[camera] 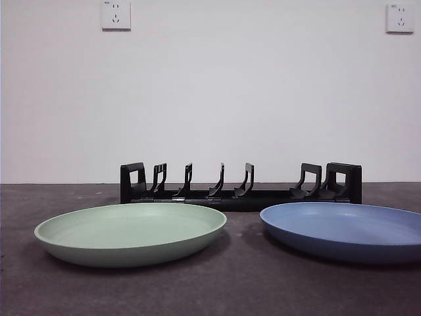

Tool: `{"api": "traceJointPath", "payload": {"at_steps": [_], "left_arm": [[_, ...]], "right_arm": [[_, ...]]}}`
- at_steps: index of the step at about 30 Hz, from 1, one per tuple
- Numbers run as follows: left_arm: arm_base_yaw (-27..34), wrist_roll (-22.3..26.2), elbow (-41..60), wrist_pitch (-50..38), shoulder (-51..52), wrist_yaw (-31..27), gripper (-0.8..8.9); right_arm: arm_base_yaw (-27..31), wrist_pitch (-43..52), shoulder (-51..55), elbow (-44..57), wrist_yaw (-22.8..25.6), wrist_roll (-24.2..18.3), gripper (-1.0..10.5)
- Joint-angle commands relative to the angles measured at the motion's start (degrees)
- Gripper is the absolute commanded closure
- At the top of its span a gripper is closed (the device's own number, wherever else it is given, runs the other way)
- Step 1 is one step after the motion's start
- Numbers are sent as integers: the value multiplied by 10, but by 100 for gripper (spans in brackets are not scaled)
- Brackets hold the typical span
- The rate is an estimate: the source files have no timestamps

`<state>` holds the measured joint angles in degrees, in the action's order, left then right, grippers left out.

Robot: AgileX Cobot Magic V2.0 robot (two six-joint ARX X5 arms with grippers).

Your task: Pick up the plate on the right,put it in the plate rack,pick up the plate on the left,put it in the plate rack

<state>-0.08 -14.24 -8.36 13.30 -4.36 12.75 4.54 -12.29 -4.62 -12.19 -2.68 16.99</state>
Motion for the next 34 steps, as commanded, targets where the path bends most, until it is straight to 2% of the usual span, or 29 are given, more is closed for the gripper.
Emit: {"api": "traceJointPath", "payload": {"at_steps": [1,3,7,10,14,20,25,32,33,34], "left_arm": [[2,-8,-38,7,-26,21,820],[2,-8,-66,14,-49,39,820],[2,0,-138,53,-110,85,820],[2,24,-196,89,-161,122,820],[2,59,-270,143,-220,173,820],[1,106,-359,226,-280,219,820],[-9,145,-399,288,-306,241,820],[-39,147,-401,299,-313,242,816],[-39,147,-401,299,-316,247,805],[-39,146,-401,299,-317,253,740]], "right_arm": [[0,-21,-39,-48,-23,8,959],[0,-45,-69,-84,-44,5,959],[0,-121,-140,-176,-102,-39,959],[0,-195,-193,-254,-133,-81,959],[0,-302,-257,-355,-151,-144,959],[0,-450,-329,-461,-177,-205,959],[-1,-502,-360,-493,-213,-218,959],[-1,-508,-365,-495,-214,-218,950],[-1,-507,-365,-495,-214,-217,938],[-1,-507,-365,-495,-217,-217,919]]}}
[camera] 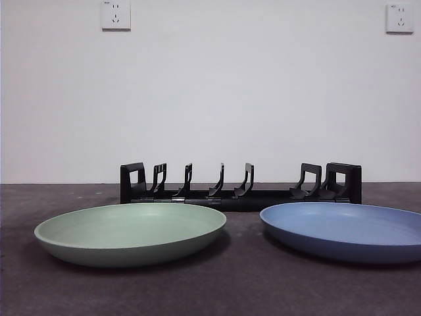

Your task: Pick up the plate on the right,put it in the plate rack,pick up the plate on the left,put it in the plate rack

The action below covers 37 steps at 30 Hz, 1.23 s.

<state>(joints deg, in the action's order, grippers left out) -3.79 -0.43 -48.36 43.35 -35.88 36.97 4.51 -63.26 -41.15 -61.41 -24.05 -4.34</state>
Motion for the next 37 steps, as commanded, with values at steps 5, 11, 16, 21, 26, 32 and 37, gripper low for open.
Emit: {"api": "traceJointPath", "payload": {"at_steps": [5,11,16,21,26,32,37], "left_arm": [[-14,17,-25,-1,-17,37,122],[-57,62,-78,11,-54,41,123],[-101,83,-80,11,-82,42,123],[-127,85,-80,6,-99,41,123],[-140,85,-80,4,-111,42,123],[-153,86,-80,3,-115,41,123],[-154,86,-80,3,-117,41,123]], "right_arm": [[-1,6,-8,-2,-21,2,371],[-1,7,-55,-3,-21,13,380],[-1,28,-150,-3,-19,13,384],[-1,44,-250,-2,-19,13,384],[-1,68,-345,-2,0,13,384],[-9,97,-436,-3,15,13,436],[-29,119,-492,-2,32,13,478]]}}
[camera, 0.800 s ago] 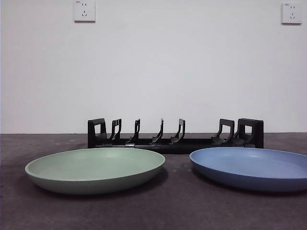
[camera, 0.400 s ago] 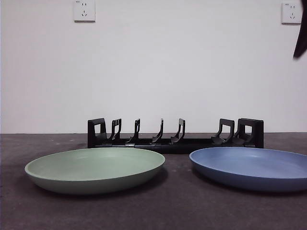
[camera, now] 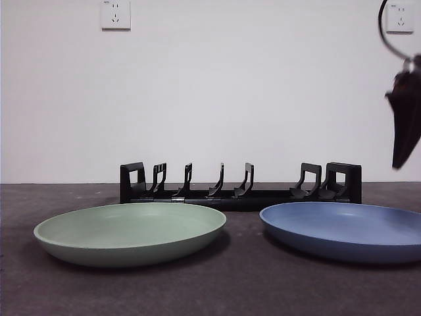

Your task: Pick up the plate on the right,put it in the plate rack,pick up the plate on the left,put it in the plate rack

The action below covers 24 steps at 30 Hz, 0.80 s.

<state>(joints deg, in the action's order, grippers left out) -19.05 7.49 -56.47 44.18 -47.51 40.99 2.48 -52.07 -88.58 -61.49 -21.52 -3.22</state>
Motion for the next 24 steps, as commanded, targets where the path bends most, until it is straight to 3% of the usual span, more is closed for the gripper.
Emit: {"api": "traceJointPath", "payload": {"at_steps": [1,9,14,19,24], "left_arm": [[-1,7,1,-5,-1,1,123],[-1,7,1,-5,-1,-1,123],[-1,7,1,-5,-3,-1,123],[-2,7,1,-5,-8,-1,123],[-25,38,1,-5,-14,-1,123]], "right_arm": [[-14,12,-28,-2,13,2,478],[-40,42,-83,-2,47,2,496],[-40,52,-96,-2,51,2,829],[-40,59,-99,-2,51,2,962],[-40,69,-99,-2,51,2,963]]}}
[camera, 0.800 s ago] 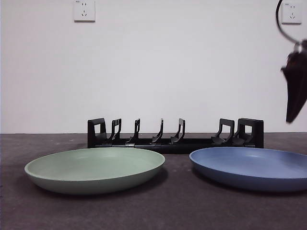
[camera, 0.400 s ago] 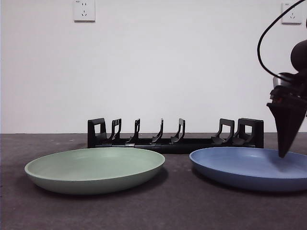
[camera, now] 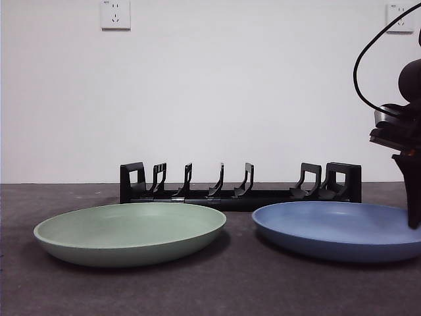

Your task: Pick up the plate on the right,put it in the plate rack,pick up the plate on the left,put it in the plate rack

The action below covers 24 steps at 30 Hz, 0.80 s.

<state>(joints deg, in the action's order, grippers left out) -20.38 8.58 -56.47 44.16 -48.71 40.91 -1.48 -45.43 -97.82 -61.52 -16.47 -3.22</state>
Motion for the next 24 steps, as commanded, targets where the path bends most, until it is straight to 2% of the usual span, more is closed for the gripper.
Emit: {"api": "traceJointPath", "payload": {"at_steps": [1,9,12,18,22,24], "left_arm": [[-20,35,1,-5,-5,0,123],[-98,118,1,-5,-31,-10,123],[-139,157,1,-5,-46,-49,123],[-231,236,1,-10,-78,-183,123],[-289,297,1,-59,-101,-320,123],[-308,330,1,-95,-112,-371,123]], "right_arm": [[-1,3,-7,-1,1,1,963],[0,-44,22,-24,0,-12,963],[0,-88,46,-61,0,-16,963],[0,-185,90,-154,-2,-20,963],[-1,-250,103,-213,-28,-22,963],[-1,-279,104,-234,-43,-24,963]]}}
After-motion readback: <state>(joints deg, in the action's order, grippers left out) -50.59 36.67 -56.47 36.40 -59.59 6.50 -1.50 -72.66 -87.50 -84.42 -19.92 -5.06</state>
